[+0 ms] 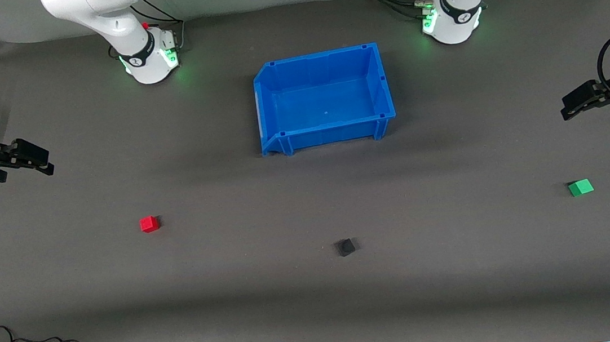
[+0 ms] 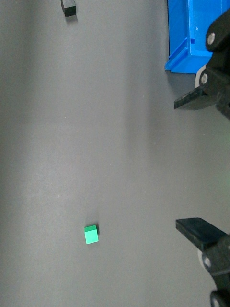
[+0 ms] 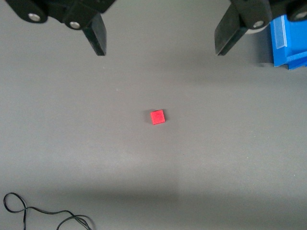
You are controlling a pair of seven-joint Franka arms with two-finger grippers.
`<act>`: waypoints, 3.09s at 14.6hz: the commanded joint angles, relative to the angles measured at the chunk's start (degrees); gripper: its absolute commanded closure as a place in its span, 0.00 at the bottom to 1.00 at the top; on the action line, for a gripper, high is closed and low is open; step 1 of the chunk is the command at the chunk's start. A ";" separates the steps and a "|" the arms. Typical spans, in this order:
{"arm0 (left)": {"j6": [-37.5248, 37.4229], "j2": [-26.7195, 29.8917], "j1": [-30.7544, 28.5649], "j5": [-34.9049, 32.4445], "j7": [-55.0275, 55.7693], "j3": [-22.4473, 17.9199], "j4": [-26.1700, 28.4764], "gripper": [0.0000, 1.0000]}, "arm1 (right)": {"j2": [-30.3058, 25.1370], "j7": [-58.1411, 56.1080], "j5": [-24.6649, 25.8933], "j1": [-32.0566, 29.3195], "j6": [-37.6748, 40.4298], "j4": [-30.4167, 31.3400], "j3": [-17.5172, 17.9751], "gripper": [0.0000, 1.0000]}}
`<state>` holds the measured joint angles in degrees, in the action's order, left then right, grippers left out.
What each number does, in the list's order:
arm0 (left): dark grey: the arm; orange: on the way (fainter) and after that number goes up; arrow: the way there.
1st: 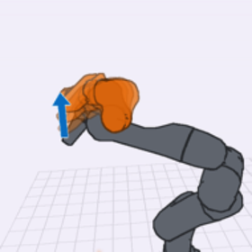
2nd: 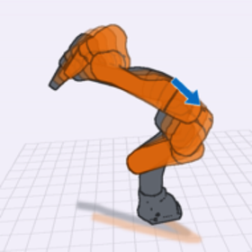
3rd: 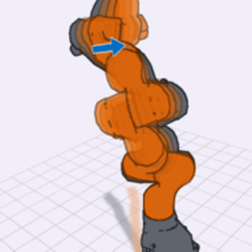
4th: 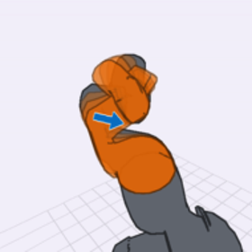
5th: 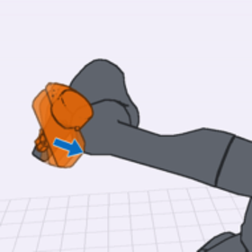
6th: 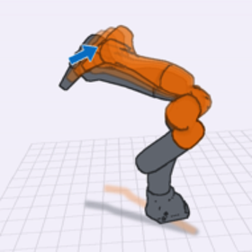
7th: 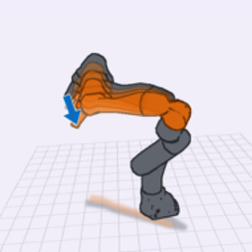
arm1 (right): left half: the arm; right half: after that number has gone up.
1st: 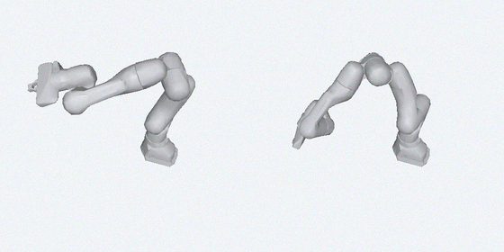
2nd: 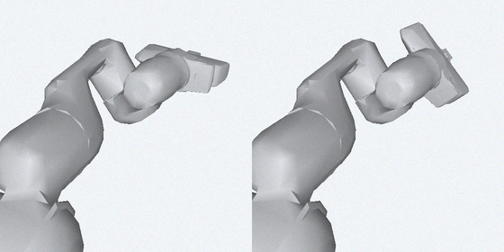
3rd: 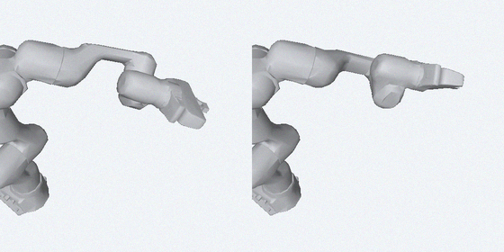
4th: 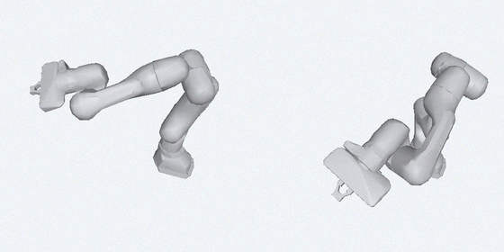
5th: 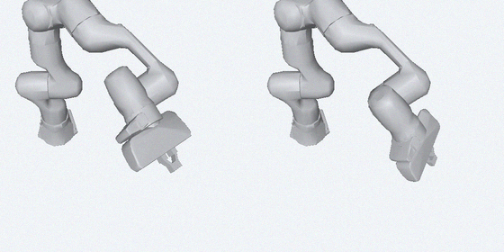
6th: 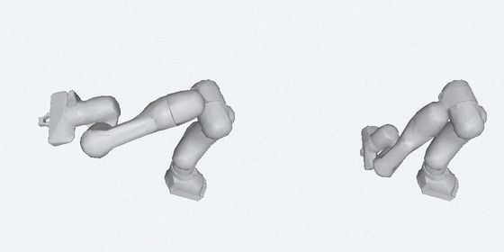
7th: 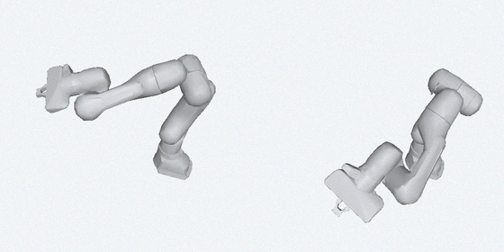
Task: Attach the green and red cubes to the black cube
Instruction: 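Move the right gripper toward the red cube and the left toward the green cube, then grasp the red cube with the right gripper while the left gripper grasps the green cube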
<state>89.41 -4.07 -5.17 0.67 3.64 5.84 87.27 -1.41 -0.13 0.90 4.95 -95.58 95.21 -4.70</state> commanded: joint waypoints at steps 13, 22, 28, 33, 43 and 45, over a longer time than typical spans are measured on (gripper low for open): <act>-0.73 -3.48 -0.37 -0.58 1.02 -0.74 0.79 0.00 | 5.45 0.49 -0.20 1.11 4.00 -7.75 0.40 0.00; 1.62 -3.75 -10.81 -8.48 1.11 -0.91 7.20 0.01 | 5.98 0.93 -0.46 0.24 4.26 -9.34 0.13 0.00; 11.56 -9.28 -18.65 -7.70 6.99 -0.91 9.59 0.01 | 9.57 -0.83 -0.29 0.85 4.17 -8.02 0.04 0.00; 21.32 -16.57 -21.73 -3.57 6.50 -0.74 10.90 0.03 | 16.43 -0.74 -0.29 2.26 1.46 -5.57 0.49 0.00; 38.72 -28.71 -19.62 -6.64 -10.93 -0.56 12.58 0.25 | 18.45 -0.83 -0.46 2.26 -42.54 25.00 0.22 0.00; 38.65 -30.82 -19.53 -6.29 -10.85 -0.56 10.74 0.25 | 21.52 -0.83 -0.46 2.26 -47.75 26.17 0.22 0.00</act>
<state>127.85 -33.36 -24.73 -5.34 -5.91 5.47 99.85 18.46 -0.26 0.90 6.95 -138.59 119.62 -4.17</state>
